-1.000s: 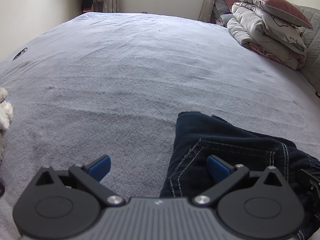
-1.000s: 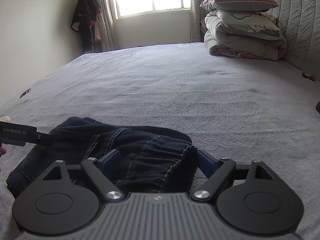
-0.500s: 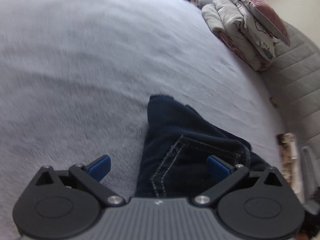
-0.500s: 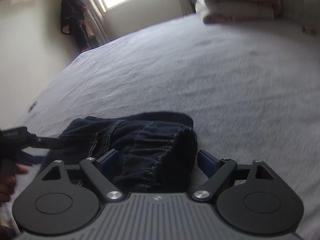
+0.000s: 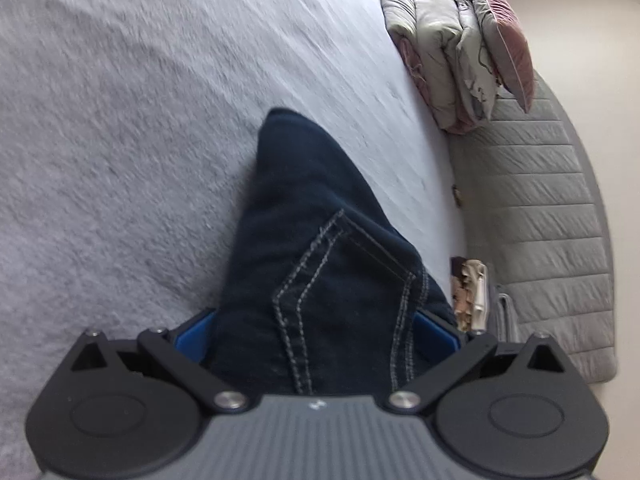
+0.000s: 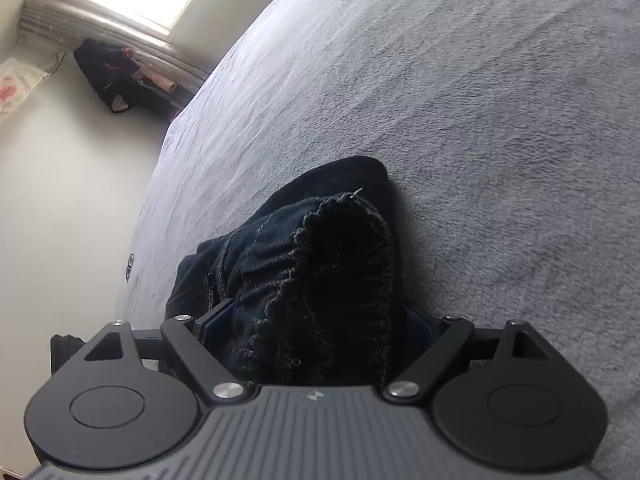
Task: Fold clothes
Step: 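Grasp the folded jeans with the left gripper while the right gripper holds the leg ends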
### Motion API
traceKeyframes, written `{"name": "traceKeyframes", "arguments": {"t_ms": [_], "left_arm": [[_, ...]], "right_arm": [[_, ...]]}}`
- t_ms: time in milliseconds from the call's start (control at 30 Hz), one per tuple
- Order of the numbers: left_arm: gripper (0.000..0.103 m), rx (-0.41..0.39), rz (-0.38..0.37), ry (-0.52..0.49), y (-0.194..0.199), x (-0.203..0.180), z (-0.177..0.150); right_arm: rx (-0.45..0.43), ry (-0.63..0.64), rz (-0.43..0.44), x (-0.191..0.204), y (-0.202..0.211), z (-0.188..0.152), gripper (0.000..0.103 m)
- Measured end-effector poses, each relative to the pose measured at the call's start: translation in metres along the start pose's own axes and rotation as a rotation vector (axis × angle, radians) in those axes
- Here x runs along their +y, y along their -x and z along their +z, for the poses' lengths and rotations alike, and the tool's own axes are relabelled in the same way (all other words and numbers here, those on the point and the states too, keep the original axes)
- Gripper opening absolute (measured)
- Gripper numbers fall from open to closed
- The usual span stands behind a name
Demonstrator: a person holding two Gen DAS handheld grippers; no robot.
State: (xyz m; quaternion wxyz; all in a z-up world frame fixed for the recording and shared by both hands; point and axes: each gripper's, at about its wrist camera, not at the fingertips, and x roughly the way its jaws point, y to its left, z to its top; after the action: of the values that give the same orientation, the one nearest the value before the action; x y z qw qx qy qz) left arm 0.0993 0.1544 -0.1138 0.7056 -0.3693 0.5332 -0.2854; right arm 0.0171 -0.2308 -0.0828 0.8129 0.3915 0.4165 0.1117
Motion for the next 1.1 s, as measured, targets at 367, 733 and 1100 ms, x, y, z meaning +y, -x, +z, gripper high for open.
{"name": "traceKeyframes", "arguments": {"t_ms": [367,733,1100], "left_arm": [[0.086,-0.033,0.015,-0.022,0.004,-0.009,-0.006],[0.041,-0.097,0.038,-0.062,0.014,-0.027,-0.013],[0.061,-0.041,0.115,-0.138,-0.009,-0.033,-0.009]], "right_arm": [[-0.014,0.027,-0.011,0.006,0.001,-0.002,0.072],[-0.045,0.083,0.005,0.017,0.02,0.006,0.054],[0.001,0.024,-0.017,0.003,0.014,0.016,0.065]]}}
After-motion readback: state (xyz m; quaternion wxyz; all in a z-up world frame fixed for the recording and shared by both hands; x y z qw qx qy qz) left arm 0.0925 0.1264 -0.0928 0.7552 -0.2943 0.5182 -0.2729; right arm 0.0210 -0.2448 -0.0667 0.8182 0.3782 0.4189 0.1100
